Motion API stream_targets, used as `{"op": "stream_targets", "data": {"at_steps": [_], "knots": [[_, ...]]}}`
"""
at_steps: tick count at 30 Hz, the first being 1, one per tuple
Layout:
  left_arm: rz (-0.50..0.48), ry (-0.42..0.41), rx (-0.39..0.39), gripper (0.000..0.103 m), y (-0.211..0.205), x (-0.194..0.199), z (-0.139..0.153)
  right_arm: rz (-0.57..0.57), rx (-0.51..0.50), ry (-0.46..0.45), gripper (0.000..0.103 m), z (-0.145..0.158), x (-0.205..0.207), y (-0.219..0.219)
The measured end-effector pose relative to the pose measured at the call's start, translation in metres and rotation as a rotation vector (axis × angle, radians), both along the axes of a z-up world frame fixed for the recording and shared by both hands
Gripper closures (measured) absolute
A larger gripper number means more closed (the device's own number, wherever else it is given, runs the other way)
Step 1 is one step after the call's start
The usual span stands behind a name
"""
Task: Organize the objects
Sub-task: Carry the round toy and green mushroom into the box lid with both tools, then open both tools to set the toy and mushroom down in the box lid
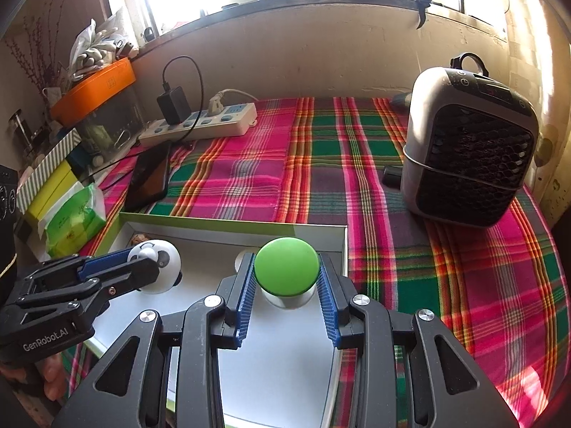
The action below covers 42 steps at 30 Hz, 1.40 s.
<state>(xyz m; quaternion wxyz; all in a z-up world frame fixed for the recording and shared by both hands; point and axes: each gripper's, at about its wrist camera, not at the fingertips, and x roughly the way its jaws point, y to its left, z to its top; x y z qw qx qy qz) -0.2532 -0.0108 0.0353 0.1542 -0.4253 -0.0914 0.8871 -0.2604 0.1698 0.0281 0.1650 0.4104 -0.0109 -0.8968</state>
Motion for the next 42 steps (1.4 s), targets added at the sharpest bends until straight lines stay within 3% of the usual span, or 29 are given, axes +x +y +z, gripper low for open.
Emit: {"op": "stream_targets", "data": {"at_steps": [42], "knots": [[-0.029,-0.058,-0.034,0.071,0.016,-0.025,-0.020,0.004,0.049,-0.019,0.068,-0.017,-0.020,-0.011]]}}
